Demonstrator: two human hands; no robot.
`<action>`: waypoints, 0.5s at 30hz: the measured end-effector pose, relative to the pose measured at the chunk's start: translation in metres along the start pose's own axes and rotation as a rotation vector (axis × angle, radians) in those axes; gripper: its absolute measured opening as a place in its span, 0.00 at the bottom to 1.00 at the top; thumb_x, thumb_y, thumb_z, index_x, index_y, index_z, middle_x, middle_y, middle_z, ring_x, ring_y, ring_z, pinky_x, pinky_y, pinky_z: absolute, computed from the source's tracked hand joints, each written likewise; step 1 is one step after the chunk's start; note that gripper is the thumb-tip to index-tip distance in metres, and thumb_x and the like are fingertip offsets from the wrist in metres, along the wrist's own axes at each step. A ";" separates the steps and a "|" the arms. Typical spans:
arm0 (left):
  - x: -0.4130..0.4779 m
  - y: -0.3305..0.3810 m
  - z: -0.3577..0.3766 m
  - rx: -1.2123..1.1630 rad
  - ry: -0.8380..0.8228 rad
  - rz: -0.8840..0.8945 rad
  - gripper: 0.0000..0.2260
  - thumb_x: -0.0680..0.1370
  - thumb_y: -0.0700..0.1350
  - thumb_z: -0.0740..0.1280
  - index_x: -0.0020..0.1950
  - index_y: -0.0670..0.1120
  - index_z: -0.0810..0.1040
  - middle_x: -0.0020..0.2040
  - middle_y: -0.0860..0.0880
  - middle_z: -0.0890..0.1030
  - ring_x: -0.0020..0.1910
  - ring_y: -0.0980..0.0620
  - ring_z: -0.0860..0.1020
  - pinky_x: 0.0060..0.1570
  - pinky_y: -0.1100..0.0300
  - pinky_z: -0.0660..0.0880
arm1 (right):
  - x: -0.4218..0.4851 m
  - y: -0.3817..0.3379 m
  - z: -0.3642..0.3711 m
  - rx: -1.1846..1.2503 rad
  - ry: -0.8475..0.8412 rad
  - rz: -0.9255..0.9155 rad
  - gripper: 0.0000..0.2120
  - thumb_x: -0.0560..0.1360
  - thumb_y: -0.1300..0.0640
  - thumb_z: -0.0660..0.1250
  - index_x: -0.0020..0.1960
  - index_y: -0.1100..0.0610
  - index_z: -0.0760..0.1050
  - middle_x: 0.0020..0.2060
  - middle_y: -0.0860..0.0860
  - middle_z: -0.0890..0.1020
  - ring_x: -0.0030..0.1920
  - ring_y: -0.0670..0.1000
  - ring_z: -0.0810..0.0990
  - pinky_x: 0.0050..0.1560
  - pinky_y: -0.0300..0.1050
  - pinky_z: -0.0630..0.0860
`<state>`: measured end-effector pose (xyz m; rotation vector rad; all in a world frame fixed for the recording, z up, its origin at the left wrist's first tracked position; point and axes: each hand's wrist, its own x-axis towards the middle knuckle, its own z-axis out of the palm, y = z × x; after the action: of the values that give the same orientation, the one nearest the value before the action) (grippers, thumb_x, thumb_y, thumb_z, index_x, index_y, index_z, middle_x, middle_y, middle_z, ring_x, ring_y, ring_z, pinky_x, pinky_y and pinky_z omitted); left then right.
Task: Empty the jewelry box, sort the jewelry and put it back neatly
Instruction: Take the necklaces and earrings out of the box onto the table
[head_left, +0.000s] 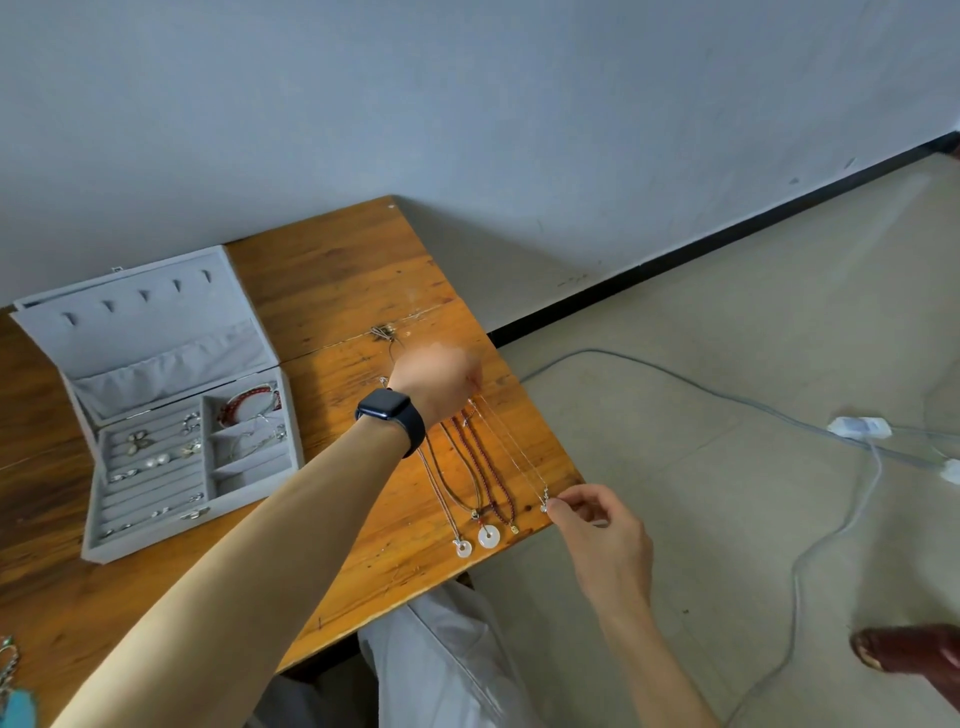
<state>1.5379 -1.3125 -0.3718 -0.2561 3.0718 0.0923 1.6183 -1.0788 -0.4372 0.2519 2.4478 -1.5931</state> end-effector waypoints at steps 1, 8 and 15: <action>0.000 0.000 0.001 -0.010 0.003 -0.001 0.08 0.81 0.46 0.64 0.54 0.56 0.81 0.52 0.50 0.82 0.47 0.45 0.80 0.40 0.56 0.76 | -0.001 0.001 0.001 0.019 -0.004 -0.007 0.06 0.69 0.49 0.76 0.38 0.44 0.79 0.35 0.35 0.79 0.36 0.38 0.77 0.32 0.35 0.70; 0.007 0.005 0.006 -0.028 0.043 0.025 0.07 0.81 0.48 0.64 0.55 0.56 0.81 0.54 0.51 0.81 0.47 0.45 0.81 0.38 0.57 0.71 | -0.005 0.004 0.005 0.122 -0.018 -0.008 0.08 0.70 0.52 0.77 0.41 0.42 0.79 0.34 0.38 0.79 0.31 0.39 0.76 0.30 0.29 0.71; 0.019 0.017 0.006 -0.054 0.090 0.046 0.09 0.82 0.50 0.62 0.57 0.57 0.80 0.56 0.51 0.81 0.49 0.44 0.80 0.39 0.57 0.72 | -0.001 0.001 0.000 0.063 -0.006 -0.008 0.22 0.69 0.45 0.77 0.59 0.38 0.71 0.50 0.43 0.74 0.47 0.44 0.76 0.38 0.35 0.71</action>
<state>1.5164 -1.2989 -0.3785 -0.1969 3.1690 0.1707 1.6193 -1.0787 -0.4375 0.2467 2.3999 -1.6732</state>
